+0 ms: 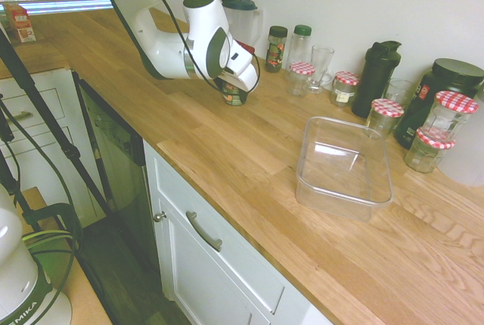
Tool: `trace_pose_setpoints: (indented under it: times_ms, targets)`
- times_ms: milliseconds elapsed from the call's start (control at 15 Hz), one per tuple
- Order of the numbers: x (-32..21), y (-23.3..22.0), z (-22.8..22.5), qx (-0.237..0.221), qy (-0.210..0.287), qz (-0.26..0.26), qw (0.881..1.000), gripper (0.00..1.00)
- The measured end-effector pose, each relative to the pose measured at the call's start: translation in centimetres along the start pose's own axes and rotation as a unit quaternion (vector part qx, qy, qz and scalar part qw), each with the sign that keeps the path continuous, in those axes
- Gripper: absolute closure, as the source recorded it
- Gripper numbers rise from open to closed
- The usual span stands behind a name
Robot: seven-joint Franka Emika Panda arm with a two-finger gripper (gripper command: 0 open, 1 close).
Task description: Put the cereal into the container
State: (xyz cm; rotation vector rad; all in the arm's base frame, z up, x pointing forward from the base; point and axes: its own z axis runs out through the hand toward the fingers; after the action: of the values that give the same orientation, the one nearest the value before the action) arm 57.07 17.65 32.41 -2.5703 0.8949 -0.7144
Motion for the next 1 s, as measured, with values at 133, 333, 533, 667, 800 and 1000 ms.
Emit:
trace_pose_setpoints:
  times_ms: [133, 333, 533, 667, 800, 1000]
  targets:
    - [-0.1, -0.1, -0.1, 0.005, 0.001, 0.001, 1.000, 1.00]
    - [-0.7, 0.0, 0.3, 0.003, -0.006, 0.000, 1.000, 1.00]
    - [-1.0, 0.4, 0.6, 0.004, -0.008, 0.000, 1.000, 1.00]
    - [-0.9, 0.4, 0.6, 0.005, -0.008, 0.006, 1.000, 1.00]
    - [-0.8, 0.4, 0.5, 0.006, -0.008, 0.008, 1.000, 1.00]
    - [-0.5, 0.3, 0.3, 0.008, -0.005, 0.013, 1.000, 1.00]
